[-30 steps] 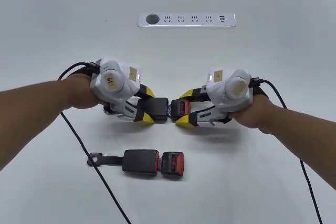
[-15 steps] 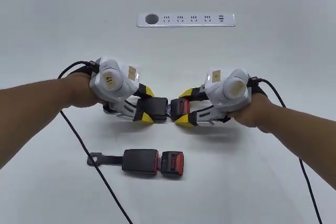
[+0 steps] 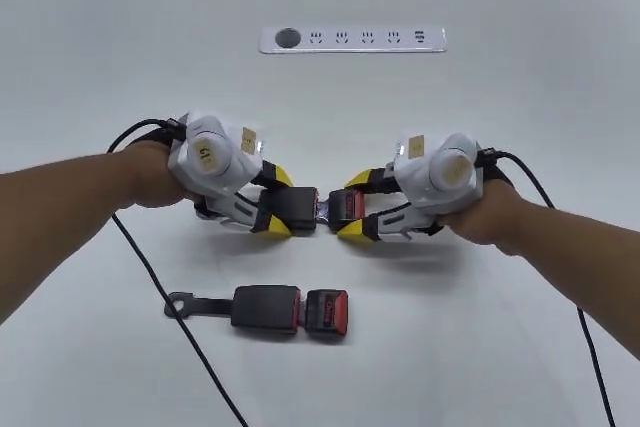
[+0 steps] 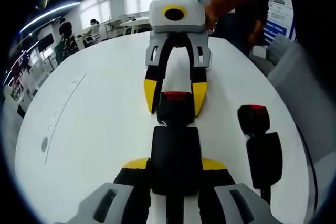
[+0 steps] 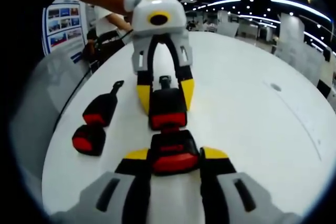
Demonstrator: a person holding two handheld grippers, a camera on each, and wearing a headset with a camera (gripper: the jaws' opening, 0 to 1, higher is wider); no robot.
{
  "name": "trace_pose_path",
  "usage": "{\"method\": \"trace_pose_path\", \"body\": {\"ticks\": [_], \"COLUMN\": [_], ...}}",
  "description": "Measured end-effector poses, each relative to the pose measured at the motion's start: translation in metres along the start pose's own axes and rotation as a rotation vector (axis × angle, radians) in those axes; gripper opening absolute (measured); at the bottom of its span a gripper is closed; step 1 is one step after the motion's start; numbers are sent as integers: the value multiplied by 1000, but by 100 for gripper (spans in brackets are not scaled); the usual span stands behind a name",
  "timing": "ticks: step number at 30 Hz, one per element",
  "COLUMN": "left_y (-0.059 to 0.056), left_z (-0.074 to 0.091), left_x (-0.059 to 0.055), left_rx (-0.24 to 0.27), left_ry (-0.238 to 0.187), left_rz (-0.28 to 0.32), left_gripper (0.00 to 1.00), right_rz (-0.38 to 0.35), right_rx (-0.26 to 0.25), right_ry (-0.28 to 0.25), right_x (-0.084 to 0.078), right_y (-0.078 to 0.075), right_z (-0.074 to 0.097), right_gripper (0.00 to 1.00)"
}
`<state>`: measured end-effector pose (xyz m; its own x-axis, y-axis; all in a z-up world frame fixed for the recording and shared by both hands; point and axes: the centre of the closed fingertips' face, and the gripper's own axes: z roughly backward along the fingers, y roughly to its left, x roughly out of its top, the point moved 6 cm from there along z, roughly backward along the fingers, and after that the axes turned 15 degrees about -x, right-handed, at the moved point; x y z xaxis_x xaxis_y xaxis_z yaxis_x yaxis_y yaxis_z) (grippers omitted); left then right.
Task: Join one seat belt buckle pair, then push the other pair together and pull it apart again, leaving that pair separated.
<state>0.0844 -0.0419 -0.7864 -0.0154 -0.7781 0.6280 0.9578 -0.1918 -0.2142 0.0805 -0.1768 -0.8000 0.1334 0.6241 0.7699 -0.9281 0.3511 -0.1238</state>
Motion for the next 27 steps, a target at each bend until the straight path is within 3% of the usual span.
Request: {"method": "trace_pose_path", "body": {"ticks": [27], "left_y": [1], "left_z": [-1], "left_x": [-1], "left_rx": [-1], "left_ry": [-16], "left_rz": [9], "left_gripper": [35], "right_rz": [-26], "right_rx": [-12], "right_ry": [-18], "right_x": [-10], "right_y": [-2], "right_z": [11], "right_gripper": [36]}}
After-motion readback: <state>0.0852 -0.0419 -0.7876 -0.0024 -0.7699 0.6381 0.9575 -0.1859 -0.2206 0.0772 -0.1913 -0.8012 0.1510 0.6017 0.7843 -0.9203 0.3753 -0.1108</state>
